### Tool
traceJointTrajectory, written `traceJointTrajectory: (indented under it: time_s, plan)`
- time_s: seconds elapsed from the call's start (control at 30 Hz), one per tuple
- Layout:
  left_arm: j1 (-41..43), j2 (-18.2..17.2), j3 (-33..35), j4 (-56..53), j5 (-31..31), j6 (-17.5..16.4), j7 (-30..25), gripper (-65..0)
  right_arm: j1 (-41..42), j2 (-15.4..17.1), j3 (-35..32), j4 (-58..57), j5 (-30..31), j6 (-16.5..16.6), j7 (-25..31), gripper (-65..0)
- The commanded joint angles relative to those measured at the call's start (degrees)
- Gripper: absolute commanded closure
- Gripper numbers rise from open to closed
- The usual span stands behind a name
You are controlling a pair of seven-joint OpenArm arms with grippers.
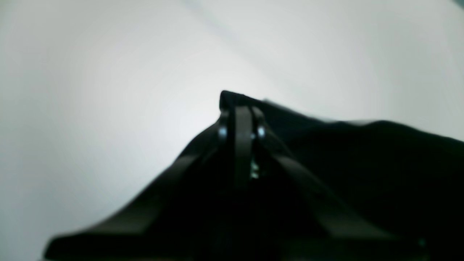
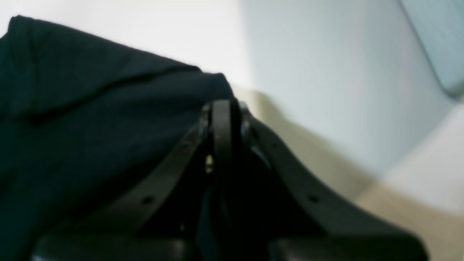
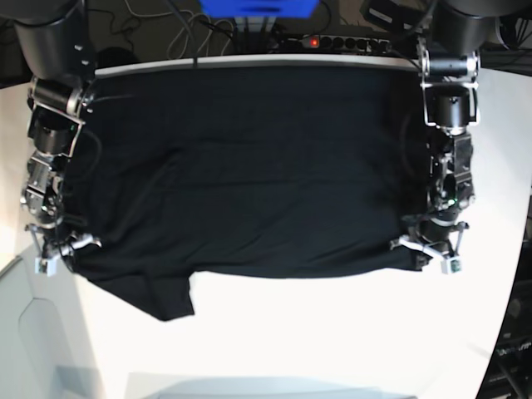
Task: Fold the T-shirt properly
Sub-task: 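Grasp the hem and fold it over toward the collar edge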
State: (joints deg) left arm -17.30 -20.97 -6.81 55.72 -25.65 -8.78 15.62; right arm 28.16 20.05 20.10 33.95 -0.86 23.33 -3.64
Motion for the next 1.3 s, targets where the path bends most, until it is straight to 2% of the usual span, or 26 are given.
traceJointTrajectory:
  time_s: [0.0,0.4,0.5,0.67,0.83,0.97,1.17,1.27]
  plan:
    - [-1.0,-0.6,-0.5,2.5,-0.4,-0.1,-1.6,0.0,1.2,1.0,0.3,3.2,0.8,1.9,1.6,0.0]
    - [8.2,-0.5,-4.4,17.2,-0.5,-0.1,-1.5,0.0,-13.3,-2.3,0.5,27.4,0.9,2.6,1.5,0.0]
    - [9.8,-0.1,-6.2,19.9,-0.5,-0.1,1.0,0.0,-15.9,-2.4,0.5,31.8,1.0,2.6,1.5,0.0]
    - [13.0,3.9,-13.7,26.3,-0.5,-0.7,6.9,0.0,-21.9,-2.7,0.5,40.5,8.3,2.6,-0.2,0.0]
    - [15.9,5.9,-16.2,32.5,-0.5,-0.8,8.3,0.0,-26.4,-3.1,3.7,47.1,11.6,2.6,-2.8,0.0]
    - [19.5,5.9,-17.9,36.9,-0.5,-0.8,8.6,0.0,-29.9,-2.9,4.4,49.6,14.9,2.6,-3.1,0.0]
    - [23.5,5.9,-18.2,40.1,-0.5,-0.8,8.4,0.0,-33.2,-2.7,4.6,49.9,15.1,2.6,-2.6,0.0]
    - [24.9,6.3,-20.6,41.8,-0.7,-0.9,8.5,0.0,-33.8,-2.8,7.0,49.9,15.1,2.6,-2.6,0.0]
